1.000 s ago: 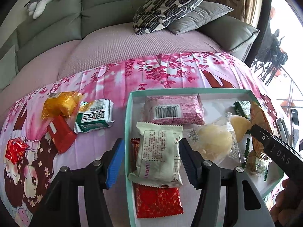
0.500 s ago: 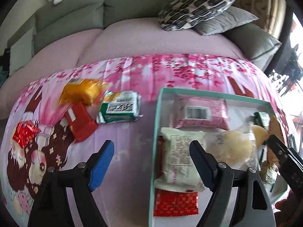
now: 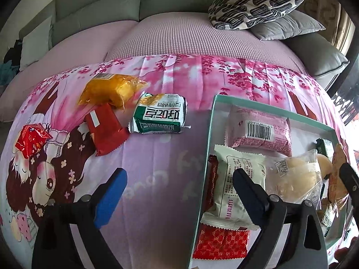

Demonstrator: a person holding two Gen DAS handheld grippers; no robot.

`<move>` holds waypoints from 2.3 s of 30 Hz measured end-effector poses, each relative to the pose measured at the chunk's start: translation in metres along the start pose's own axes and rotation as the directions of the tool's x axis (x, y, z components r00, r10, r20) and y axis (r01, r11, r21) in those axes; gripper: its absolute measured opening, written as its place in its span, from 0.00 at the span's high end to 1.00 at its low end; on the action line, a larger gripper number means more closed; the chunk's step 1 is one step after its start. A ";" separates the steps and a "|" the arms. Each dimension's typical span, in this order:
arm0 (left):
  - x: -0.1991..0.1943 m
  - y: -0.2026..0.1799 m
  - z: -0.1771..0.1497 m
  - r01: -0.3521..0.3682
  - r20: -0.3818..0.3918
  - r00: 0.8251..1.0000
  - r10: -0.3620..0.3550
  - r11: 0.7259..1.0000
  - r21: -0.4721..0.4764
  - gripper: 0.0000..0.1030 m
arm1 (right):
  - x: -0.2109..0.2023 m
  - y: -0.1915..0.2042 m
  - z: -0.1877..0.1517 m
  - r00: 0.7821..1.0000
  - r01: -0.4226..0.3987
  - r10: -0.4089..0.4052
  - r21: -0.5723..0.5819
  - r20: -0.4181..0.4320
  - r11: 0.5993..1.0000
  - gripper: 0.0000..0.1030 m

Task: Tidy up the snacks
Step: 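Withdraw both tools from the tray back toward the snack pile, then grasp the red foil pack with the left tool while the right tool grasps the red wrapper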

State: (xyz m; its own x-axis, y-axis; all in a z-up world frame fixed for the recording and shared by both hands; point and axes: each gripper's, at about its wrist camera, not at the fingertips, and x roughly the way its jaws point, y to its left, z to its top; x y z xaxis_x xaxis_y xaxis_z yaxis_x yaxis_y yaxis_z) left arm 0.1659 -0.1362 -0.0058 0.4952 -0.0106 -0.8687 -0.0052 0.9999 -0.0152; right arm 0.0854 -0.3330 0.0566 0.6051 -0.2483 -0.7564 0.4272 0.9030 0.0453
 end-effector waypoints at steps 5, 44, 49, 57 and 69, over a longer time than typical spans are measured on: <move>0.001 0.003 0.001 -0.001 -0.012 1.000 0.001 1.000 0.001 0.08 | -0.011 0.011 0.003 1.000 -0.022 0.022 -0.013 0.022 1.000 0.00; -0.028 0.175 0.005 -0.133 0.023 0.990 0.141 0.966 -0.221 0.08 | -0.017 0.174 -0.038 0.973 -0.230 0.226 -0.291 -0.049 0.929 0.00; -0.027 0.203 0.002 -0.137 0.015 0.989 0.146 0.957 -0.255 0.08 | -0.015 0.195 -0.046 0.966 -0.257 0.251 -0.316 -0.062 0.913 0.00; -0.022 0.241 -0.002 -0.126 0.012 0.991 0.135 0.950 -0.287 0.08 | -0.006 0.225 -0.061 0.949 -0.315 0.295 -0.317 -0.110 0.895 0.00; 0.004 0.267 0.003 -0.121 0.006 0.992 0.127 0.955 -0.270 0.08 | 0.011 0.241 -0.073 0.943 -0.331 0.294 -0.335 -0.157 0.882 0.00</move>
State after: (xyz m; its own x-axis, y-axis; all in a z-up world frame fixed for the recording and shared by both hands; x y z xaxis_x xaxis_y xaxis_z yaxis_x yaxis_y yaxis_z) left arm 0.1694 0.1304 -0.0119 0.4959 0.1170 -0.8604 -0.2996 0.9531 -0.0431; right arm 0.1461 -0.0922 0.0116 0.5907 0.0869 -0.8022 -0.0485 0.9962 0.0722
